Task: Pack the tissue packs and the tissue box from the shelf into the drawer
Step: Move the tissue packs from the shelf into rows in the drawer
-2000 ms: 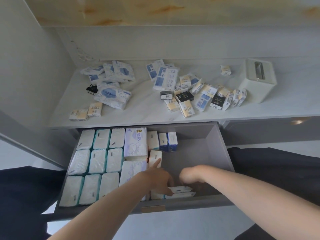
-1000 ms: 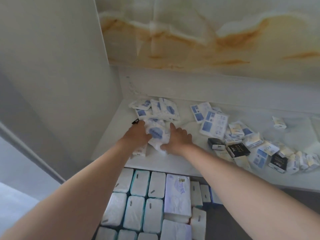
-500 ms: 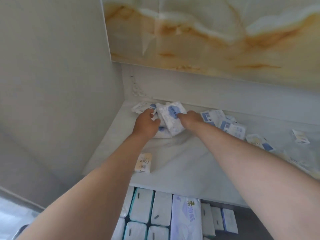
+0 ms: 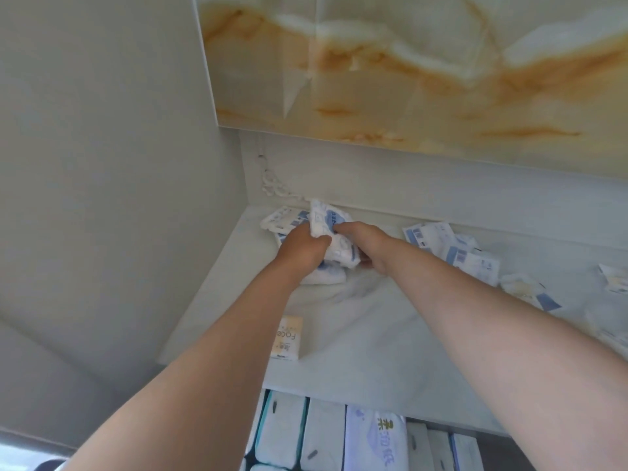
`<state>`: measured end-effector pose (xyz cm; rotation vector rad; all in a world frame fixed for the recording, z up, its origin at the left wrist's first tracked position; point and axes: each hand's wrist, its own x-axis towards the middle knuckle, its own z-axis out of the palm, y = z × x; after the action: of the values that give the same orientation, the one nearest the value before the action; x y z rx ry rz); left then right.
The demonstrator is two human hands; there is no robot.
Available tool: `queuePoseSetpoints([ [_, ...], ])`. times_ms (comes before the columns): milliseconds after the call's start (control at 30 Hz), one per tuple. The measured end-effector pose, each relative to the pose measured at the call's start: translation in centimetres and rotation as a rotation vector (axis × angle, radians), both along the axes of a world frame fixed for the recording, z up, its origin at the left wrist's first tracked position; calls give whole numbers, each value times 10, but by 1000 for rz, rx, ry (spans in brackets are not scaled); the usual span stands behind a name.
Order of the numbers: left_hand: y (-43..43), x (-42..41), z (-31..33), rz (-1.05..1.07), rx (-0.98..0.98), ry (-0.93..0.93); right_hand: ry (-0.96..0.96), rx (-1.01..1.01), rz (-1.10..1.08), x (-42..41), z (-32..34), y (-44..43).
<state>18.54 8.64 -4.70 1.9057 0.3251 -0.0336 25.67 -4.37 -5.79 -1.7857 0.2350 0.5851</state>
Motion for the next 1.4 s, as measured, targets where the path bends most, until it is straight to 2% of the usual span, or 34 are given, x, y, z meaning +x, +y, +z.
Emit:
queuePoseSetpoints([
  [100,-3,-2,3,43,-50,34,21,52,7,-5,2,0],
  [233,-1,-9,7,54,-210,78,49,128,2,-14,9,-11],
  [400,-10,-24,28,-105,-243,50,36,287,27,-36,30,-38],
  [600,-55,-66,53,-284,-270,49,-194,147,132,-97,59,-97],
  [833,-104,-142,51,-431,-97,56,-300,22,157,-186,59,-155],
  [933,-115,-175,47,-451,-49,-36,-337,-81,183,-222,59,-178],
  [1033,-126,-208,38,-416,19,-74,-345,-165,220,-257,55,-200],
  [1200,-152,-245,13,-481,126,-111,-367,-278,286,-307,31,-230],
  [1267,-165,-257,0,-516,230,-93,-327,-329,307,-321,19,-245],
  [1400,-194,-276,-27,-555,255,-60,-220,-372,335,-336,0,-271],
])
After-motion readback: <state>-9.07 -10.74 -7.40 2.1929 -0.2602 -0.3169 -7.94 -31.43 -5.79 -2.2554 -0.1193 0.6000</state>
